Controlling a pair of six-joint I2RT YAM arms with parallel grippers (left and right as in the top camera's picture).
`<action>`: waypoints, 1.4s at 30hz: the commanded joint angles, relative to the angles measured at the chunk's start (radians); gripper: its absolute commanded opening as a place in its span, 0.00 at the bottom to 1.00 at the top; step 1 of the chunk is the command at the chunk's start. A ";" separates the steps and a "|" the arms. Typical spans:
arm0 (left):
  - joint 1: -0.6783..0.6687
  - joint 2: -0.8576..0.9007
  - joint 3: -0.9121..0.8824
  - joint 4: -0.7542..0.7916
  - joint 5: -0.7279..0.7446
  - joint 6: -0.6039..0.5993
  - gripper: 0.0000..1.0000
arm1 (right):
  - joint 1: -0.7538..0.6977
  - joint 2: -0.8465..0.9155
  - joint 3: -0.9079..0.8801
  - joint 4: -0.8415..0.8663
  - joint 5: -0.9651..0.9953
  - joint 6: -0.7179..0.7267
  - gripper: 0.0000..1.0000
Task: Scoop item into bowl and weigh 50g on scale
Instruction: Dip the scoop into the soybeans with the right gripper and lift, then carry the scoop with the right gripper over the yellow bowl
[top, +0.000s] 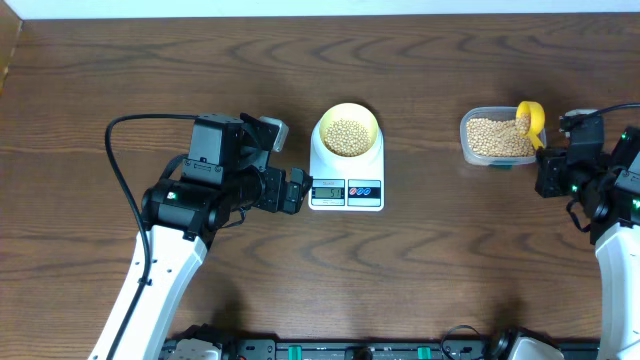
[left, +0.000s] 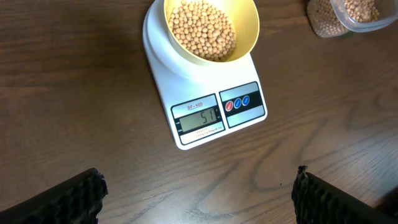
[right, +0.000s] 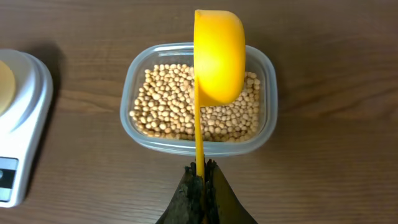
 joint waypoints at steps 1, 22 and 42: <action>0.003 0.000 0.001 0.000 -0.006 0.010 0.98 | 0.006 0.004 0.004 0.014 0.024 -0.095 0.01; 0.003 0.000 0.001 0.000 -0.006 0.010 0.98 | 0.142 0.047 0.004 0.085 0.225 -0.285 0.01; 0.003 0.000 0.001 0.000 -0.006 0.010 0.98 | 0.256 0.133 0.004 0.833 -0.293 0.390 0.01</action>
